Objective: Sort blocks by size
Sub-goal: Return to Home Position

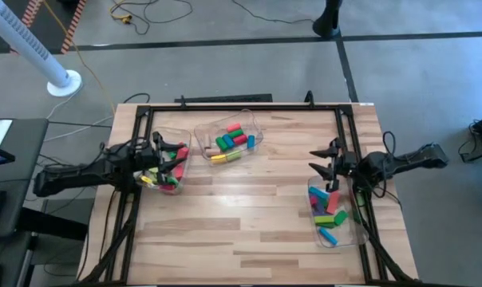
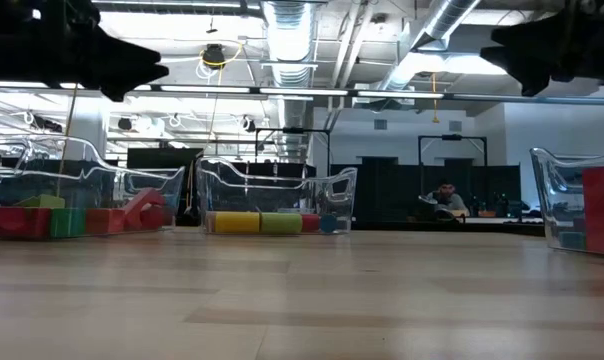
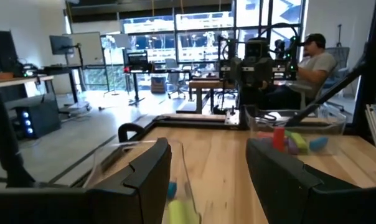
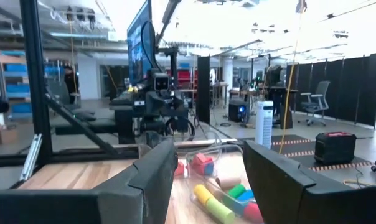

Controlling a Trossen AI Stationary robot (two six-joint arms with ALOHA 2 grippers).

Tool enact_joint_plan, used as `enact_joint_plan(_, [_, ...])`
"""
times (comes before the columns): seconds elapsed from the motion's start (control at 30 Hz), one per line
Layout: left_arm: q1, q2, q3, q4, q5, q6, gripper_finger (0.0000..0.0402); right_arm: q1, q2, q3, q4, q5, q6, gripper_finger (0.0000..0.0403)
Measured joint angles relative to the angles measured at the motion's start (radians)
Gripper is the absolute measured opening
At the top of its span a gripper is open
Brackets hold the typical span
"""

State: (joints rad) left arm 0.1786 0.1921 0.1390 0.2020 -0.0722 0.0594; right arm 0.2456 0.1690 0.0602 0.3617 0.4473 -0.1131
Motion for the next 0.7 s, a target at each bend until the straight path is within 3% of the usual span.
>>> enact_joint_plan(0.27, [0.022,-0.194,0.0,-0.236,0.002,-0.036,0.0202,0.0,-0.153,-0.049,-0.115,0.024,0.0,0.0219])
enact_joint_plan(0.7, [0.024,-0.19,-0.006,-0.314,-0.013,-0.054,0.0202,-0.005,-0.168,-0.049,-0.153,0.036,-0.016,0.0219])
